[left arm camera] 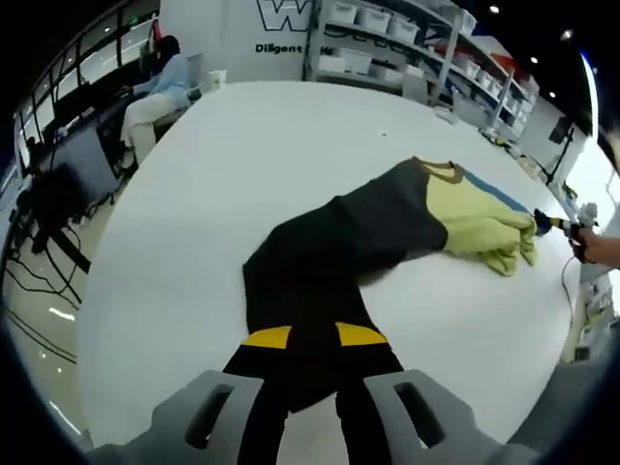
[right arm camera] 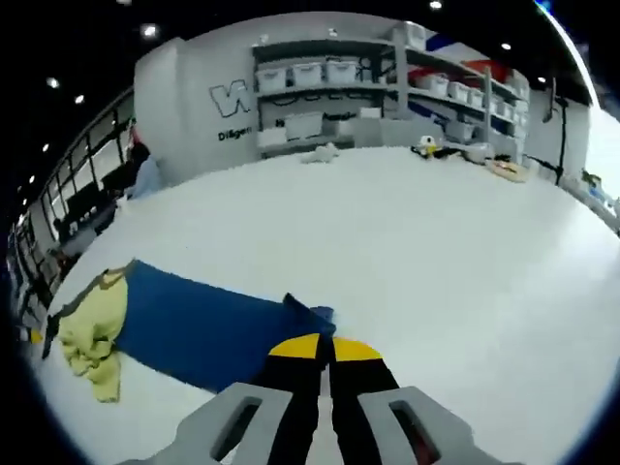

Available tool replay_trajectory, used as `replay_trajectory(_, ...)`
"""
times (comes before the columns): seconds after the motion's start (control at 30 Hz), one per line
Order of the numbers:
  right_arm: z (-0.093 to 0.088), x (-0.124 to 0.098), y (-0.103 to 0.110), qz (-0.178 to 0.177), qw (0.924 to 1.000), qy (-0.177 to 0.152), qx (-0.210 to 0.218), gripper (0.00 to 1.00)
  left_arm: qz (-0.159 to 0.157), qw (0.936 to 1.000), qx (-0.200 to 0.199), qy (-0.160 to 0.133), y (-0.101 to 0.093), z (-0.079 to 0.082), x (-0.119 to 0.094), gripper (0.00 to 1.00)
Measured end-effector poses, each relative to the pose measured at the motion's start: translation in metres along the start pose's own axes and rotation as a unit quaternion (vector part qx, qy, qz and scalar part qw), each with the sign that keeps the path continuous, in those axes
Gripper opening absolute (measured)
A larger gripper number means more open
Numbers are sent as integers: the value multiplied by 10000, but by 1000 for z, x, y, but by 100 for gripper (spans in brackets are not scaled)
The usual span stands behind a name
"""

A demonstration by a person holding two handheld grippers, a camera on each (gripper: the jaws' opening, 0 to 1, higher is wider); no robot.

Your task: Fold the garment on the visible template until the final outline fits inside the template.

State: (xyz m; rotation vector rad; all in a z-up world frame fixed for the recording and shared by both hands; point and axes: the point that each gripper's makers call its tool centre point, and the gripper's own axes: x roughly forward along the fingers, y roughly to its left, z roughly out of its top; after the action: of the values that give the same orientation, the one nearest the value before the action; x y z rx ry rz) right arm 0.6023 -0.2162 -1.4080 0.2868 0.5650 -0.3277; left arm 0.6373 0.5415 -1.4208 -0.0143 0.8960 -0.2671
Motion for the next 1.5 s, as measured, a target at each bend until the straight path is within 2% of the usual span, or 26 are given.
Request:
replay_trajectory(0.03,-9,-2,-5,-23,9997,74,253,0,6,10000,-10,6,0,-1,0,15)
replay_trajectory(0.13,-21,-6,-13,-213,9978,84,614,0,-5,10000,-63,18,1,-3,-1,15)
replay_trajectory(0.17,-27,-7,-13,-227,9951,119,951,0,32,10000,-62,31,1,-4,-2,15)
replay_trajectory(0.23,-33,-8,-12,-279,9959,201,839,0,48,9999,-123,49,2,-6,-3,16)
replay_trajectory(0.3,-37,-9,-7,-252,9948,279,943,0,80,9998,-163,73,4,-8,-3,18)
replay_trajectory(0.47,-35,-12,-9,-346,9952,238,881,0,162,9993,-307,151,9,-15,-4,22)
replay_trajectory(0.57,-34,-14,-11,-381,9955,228,842,0,158,9985,-476,231,8,-21,-5,27)
replay_trajectory(0.7,-34,-17,-16,-376,9947,210,934,0,96,9995,-163,254,1,-25,-3,30)
replay_trajectory(0.77,-35,-17,-17,-358,9946,235,948,0,88,9990,-245,350,0,-31,0,32)
replay_trajectory(0.8,-35,-17,-16,-322,9947,227,947,0,282,9983,-271,440,6,-34,-1,33)
replay_trajectory(0.83,-35,-17,-17,-320,9950,237,918,0,335,9982,-211,455,9,-34,-1,30)
replay_trajectory(0.97,-36,-17,-17,-292,9954,262,870,0,418,9979,-221,450,20,-31,-1,17)
replay_trajectory(1.03,-36,-16,-17,-288,9954,267,872,0,466,9974,10,542,26,-31,-1,8)
replay_trajectory(1.1,-35,-16,-17,-306,9954,257,867,0,480,9973,-23,548,32,-29,0,7)
replay_trajectory(1.17,-34,-15,-16,-294,9956,246,859,0,548,9963,263,612,40,-25,0,7)
replay_trajectory(1.27,-31,-15,-14,-276,9960,235,817,0,829,9940,368,609,64,-18,-1,7)
replay_trajectory(1.3,-31,-15,-13,-268,9962,251,787,0,848,9939,354,612,66,-16,-3,7)
replay_trajectory(1.4,-29,-14,-12,-235,9966,260,748,0,1122,9878,790,730,87,-4,-10,7)
replay_trajectory(1.5,-28,-14,-12,-233,9968,260,720,0,1312,9829,1064,737,104,10,-16,7)
